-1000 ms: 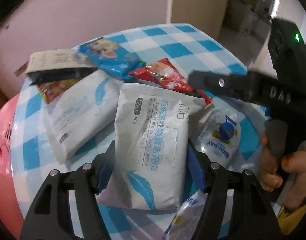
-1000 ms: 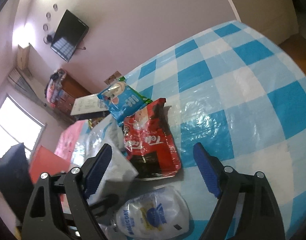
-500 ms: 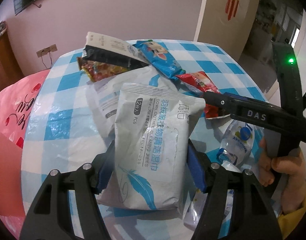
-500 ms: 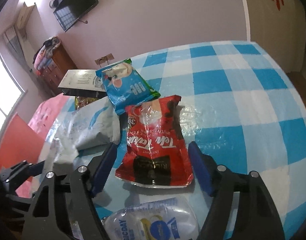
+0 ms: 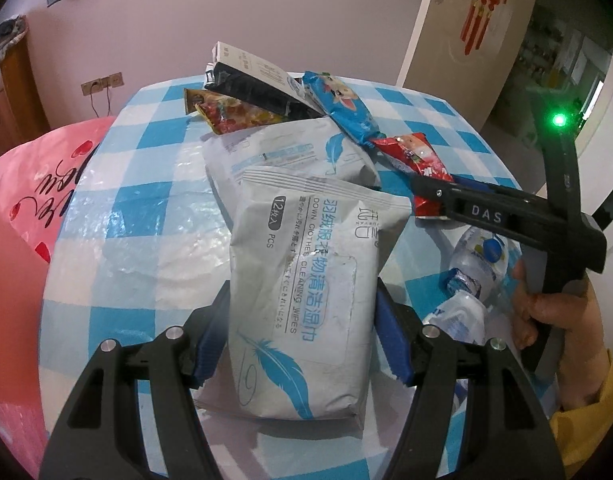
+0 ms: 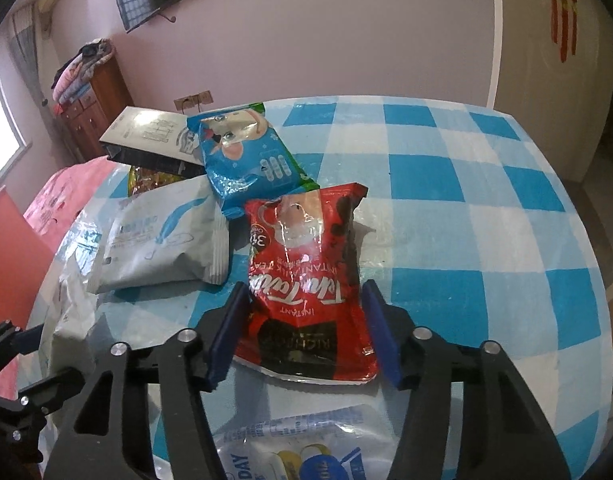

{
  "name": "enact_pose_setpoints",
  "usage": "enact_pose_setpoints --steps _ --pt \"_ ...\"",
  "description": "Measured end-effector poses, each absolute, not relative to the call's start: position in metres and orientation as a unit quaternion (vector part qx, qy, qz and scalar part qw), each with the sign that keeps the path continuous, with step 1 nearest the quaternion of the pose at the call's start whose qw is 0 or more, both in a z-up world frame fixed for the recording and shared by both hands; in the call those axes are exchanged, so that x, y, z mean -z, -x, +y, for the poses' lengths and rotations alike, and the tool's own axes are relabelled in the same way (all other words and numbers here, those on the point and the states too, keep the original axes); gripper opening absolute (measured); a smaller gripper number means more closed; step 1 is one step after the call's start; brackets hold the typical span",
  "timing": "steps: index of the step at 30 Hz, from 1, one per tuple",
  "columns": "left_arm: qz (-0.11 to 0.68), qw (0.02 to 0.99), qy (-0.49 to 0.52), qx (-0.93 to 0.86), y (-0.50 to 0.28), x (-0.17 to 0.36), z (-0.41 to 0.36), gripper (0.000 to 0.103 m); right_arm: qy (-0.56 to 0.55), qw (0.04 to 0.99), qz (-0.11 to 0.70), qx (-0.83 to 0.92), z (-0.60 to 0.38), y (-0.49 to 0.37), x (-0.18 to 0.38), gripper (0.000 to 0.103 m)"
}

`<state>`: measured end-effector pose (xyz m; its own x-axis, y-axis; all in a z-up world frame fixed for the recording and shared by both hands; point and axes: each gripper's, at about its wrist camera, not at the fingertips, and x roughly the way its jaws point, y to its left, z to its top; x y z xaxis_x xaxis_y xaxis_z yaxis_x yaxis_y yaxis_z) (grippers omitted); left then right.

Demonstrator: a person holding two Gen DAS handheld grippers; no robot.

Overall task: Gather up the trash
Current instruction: 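Grasp the white wet-wipe pack with the left tool while the right tool grasps the red snack bag, then carry both items over the orange bucket and open both tools to drop them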

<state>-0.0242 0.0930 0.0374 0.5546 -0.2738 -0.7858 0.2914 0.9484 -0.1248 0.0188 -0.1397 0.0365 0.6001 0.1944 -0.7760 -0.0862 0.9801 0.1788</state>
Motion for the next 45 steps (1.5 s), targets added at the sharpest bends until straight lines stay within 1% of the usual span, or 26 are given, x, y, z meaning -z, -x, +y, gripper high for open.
enact_pose_setpoints --steps 4,11,19,28,36,45 --pt "0.443 0.882 -0.002 0.163 0.030 -0.038 0.099 0.067 -0.065 0.892 0.440 -0.082 -0.142 -0.018 -0.037 0.048" --pt "0.439 0.883 0.005 0.165 0.039 -0.040 0.105 0.067 -0.107 0.894 0.427 -0.080 -0.158 -0.008 -0.041 0.047" --pt "0.418 0.891 0.010 0.176 0.052 -0.055 0.106 0.067 -0.122 0.904 0.404 -0.073 -0.168 0.013 -0.068 0.047" --pt "0.383 0.907 0.017 0.175 0.072 -0.084 0.119 0.067 -0.150 0.902 0.392 -0.095 -0.163 0.036 -0.101 0.047" --pt "0.338 0.930 0.032 0.143 0.088 -0.122 0.157 0.067 -0.154 0.894 0.386 -0.166 -0.116 0.046 -0.142 0.047" --pt "0.290 0.954 0.067 0.039 0.106 -0.168 0.245 0.067 -0.125 0.868 0.379 -0.296 -0.008 0.041 -0.190 0.047"
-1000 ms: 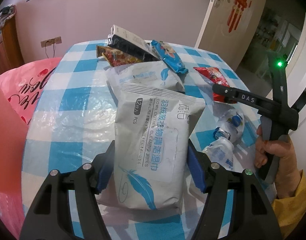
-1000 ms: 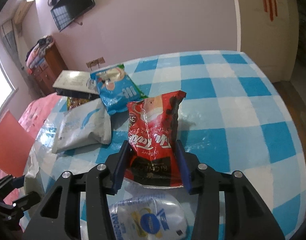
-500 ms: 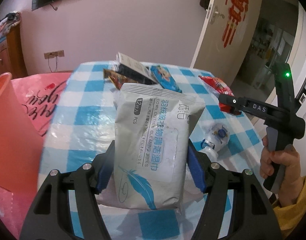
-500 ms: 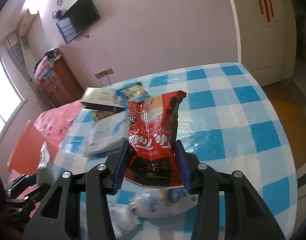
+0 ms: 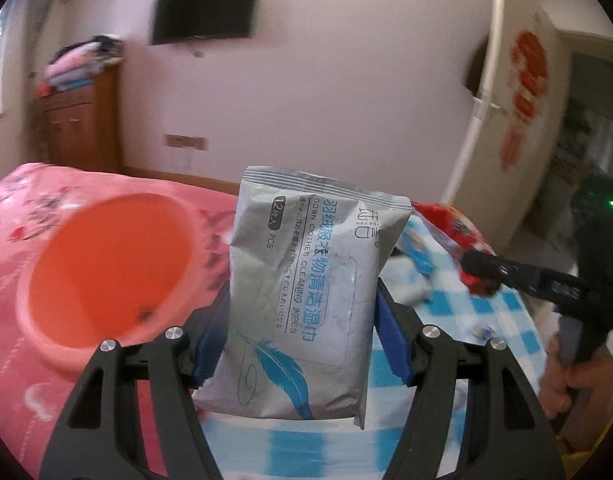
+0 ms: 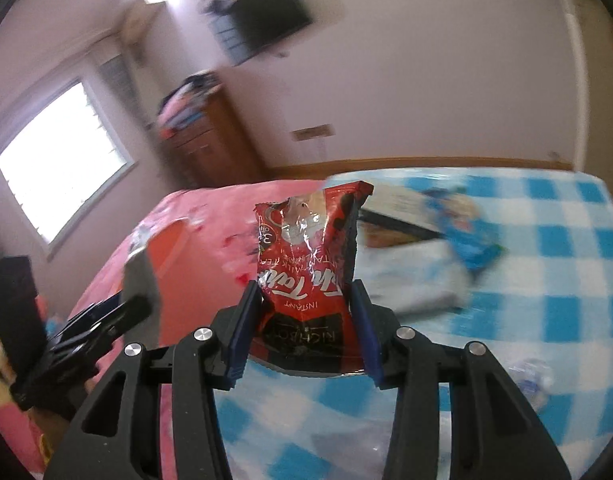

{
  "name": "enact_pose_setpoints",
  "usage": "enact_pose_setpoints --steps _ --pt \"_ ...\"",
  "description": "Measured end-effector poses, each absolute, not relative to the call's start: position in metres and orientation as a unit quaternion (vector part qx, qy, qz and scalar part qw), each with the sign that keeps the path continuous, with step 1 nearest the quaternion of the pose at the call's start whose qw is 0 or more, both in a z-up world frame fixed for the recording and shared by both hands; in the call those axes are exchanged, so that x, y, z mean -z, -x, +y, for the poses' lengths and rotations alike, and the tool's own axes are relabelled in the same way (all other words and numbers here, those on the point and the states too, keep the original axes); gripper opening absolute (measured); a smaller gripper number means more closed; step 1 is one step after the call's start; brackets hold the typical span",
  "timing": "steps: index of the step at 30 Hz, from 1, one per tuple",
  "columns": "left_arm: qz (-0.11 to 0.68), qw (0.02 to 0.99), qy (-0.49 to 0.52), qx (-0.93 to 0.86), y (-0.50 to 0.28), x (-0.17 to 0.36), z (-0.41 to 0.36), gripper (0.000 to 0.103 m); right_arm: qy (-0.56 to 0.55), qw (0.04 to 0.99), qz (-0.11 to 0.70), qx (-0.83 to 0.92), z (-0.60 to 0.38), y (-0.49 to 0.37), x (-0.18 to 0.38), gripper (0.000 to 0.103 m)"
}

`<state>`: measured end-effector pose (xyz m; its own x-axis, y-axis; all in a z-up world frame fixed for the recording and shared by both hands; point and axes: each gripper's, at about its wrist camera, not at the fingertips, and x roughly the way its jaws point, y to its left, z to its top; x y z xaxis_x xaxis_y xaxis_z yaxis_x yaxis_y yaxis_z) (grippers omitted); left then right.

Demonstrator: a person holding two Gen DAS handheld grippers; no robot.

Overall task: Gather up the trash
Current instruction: 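Carry both items over the orange bucket and open both tools to drop them, then move both tools back toward the remaining trash on the table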

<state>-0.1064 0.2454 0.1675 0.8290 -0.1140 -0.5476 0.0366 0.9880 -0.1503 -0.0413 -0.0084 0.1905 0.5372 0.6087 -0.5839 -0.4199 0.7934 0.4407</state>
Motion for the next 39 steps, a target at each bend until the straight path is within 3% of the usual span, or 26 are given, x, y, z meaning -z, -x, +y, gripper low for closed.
enact_pose_setpoints --steps 12,21,24,28,34,39 --pt "0.286 0.947 0.102 -0.106 0.105 -0.168 0.351 0.067 -0.069 0.820 0.390 -0.413 0.142 0.009 -0.218 0.047" --pt "0.300 0.939 0.118 -0.121 0.092 -0.152 0.368 0.068 -0.043 0.804 0.405 -0.434 0.207 0.002 -0.212 0.048" --pt "0.305 0.936 0.119 -0.132 0.091 -0.147 0.372 0.072 -0.049 0.797 0.416 -0.436 0.215 -0.001 -0.205 0.052" --pt "0.311 0.934 0.115 -0.134 0.088 -0.143 0.373 0.080 -0.076 0.799 0.403 -0.440 0.206 0.000 -0.205 0.074" --pt "0.305 0.935 0.118 -0.138 0.090 -0.143 0.371 0.087 -0.081 0.829 0.370 -0.411 0.170 0.012 -0.211 0.085" --pt "0.296 0.940 0.107 -0.131 0.094 -0.145 0.358 0.088 -0.089 0.846 0.361 -0.383 0.139 0.023 -0.204 0.089"
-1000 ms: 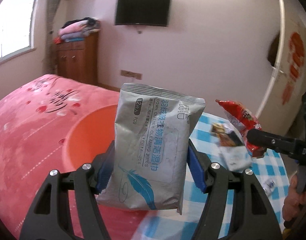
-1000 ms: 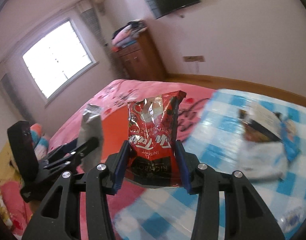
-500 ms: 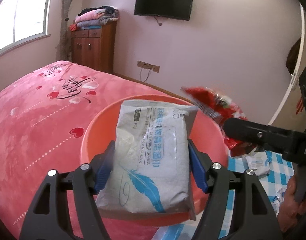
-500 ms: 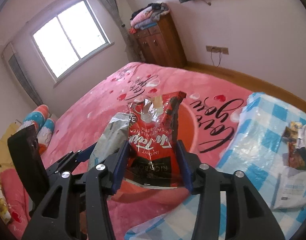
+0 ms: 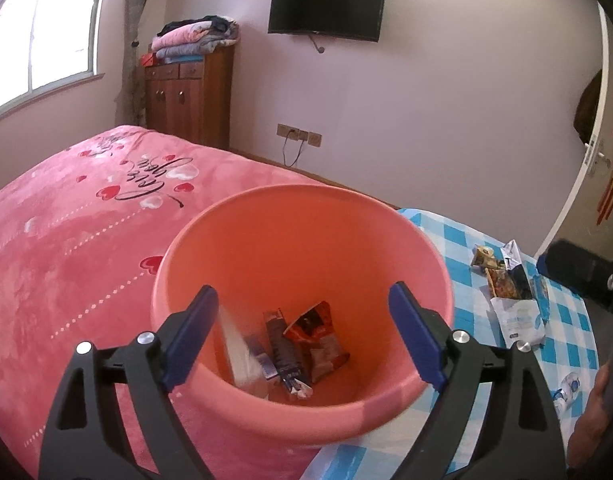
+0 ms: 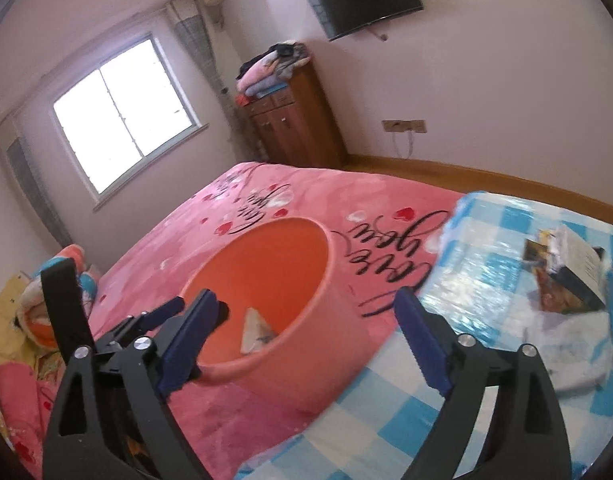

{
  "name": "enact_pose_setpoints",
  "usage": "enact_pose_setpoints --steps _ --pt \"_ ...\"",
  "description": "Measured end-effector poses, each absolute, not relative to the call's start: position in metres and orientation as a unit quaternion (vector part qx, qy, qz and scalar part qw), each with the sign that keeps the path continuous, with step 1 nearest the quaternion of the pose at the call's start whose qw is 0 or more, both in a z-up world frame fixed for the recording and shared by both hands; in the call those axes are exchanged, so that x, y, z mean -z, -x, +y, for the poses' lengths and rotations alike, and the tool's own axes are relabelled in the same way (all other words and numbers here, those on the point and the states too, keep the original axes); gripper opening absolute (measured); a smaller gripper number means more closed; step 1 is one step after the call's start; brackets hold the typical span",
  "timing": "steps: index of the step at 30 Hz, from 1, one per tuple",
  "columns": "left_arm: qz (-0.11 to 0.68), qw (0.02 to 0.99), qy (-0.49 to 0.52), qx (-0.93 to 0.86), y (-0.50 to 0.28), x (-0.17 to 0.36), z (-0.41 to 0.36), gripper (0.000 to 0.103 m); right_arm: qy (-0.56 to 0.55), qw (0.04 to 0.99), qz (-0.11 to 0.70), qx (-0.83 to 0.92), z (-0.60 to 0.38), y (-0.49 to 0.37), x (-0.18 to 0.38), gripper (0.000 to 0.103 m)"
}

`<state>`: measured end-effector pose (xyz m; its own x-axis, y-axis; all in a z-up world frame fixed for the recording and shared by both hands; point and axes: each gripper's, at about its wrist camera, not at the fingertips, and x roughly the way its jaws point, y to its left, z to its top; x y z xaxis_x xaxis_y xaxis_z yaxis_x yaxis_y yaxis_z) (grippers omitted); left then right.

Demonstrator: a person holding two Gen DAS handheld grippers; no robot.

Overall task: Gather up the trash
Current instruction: 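Move both tools back toward the remaining trash on the table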

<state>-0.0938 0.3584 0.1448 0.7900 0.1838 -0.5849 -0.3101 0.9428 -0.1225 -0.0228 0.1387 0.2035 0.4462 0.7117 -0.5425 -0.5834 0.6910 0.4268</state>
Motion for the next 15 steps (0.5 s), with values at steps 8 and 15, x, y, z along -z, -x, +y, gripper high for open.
enact_pose_setpoints --steps 8,15 --pt "0.279 0.950 0.095 -0.100 0.101 -0.154 0.331 0.088 -0.079 0.868 0.344 -0.348 0.104 0.047 -0.191 0.089" --pt "0.272 0.956 0.085 -0.074 0.107 -0.160 0.304 0.088 -0.098 0.877 0.344 -0.321 0.070 0.057 -0.181 0.090"
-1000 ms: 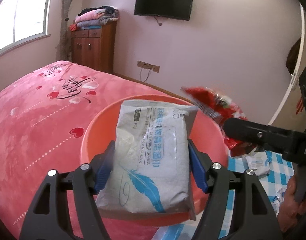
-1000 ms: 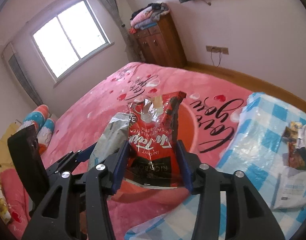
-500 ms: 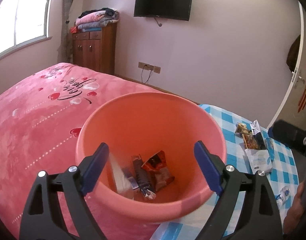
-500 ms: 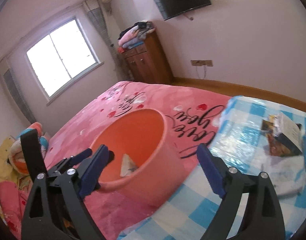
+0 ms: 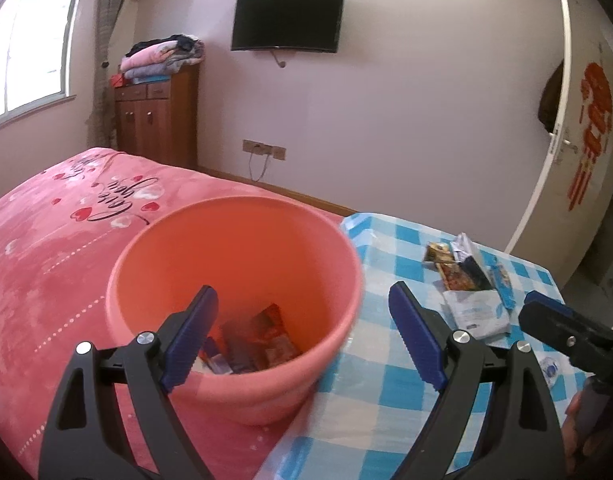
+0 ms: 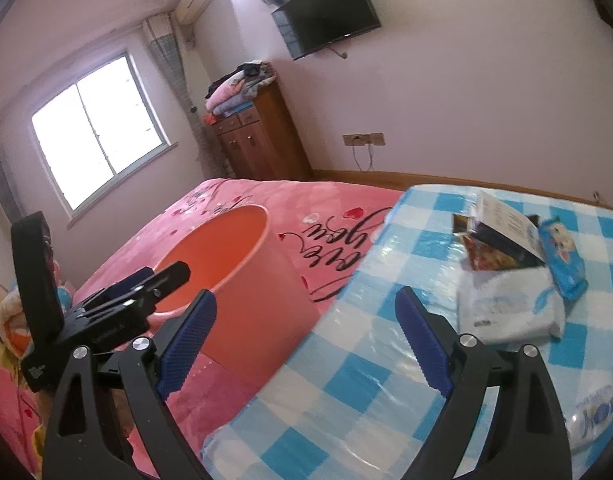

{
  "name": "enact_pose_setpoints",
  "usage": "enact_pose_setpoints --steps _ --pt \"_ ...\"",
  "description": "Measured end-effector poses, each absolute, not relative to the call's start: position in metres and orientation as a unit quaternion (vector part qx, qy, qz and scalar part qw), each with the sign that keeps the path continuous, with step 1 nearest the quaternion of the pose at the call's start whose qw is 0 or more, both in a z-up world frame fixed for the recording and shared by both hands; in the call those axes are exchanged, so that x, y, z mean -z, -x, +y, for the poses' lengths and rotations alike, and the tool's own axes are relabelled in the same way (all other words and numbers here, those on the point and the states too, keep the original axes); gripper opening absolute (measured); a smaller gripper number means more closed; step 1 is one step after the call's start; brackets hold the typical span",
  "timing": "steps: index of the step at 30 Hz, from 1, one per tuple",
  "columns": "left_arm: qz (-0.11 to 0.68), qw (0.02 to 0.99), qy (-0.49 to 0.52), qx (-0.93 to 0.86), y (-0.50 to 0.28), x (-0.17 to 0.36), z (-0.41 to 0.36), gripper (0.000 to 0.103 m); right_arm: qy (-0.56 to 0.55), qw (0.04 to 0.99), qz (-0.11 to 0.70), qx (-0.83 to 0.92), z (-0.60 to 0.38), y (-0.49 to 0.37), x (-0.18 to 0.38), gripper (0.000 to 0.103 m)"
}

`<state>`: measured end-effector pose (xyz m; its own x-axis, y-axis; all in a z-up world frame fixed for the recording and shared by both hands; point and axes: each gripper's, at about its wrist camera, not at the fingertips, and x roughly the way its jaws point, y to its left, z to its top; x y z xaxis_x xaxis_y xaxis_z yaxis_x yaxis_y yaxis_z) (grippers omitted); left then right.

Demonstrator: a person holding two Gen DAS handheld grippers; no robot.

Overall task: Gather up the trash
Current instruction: 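Move both tools back toward the remaining trash on the table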

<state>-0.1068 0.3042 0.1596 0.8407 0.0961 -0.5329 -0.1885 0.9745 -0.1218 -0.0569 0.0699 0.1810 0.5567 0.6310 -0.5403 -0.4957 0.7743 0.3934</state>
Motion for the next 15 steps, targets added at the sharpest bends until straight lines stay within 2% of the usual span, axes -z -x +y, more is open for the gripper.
enact_pose_setpoints --steps 15 --pt "0.285 0.957 0.047 -0.032 0.105 -0.155 0.245 0.088 -0.119 0.886 0.353 -0.277 0.002 0.075 -0.159 0.090"
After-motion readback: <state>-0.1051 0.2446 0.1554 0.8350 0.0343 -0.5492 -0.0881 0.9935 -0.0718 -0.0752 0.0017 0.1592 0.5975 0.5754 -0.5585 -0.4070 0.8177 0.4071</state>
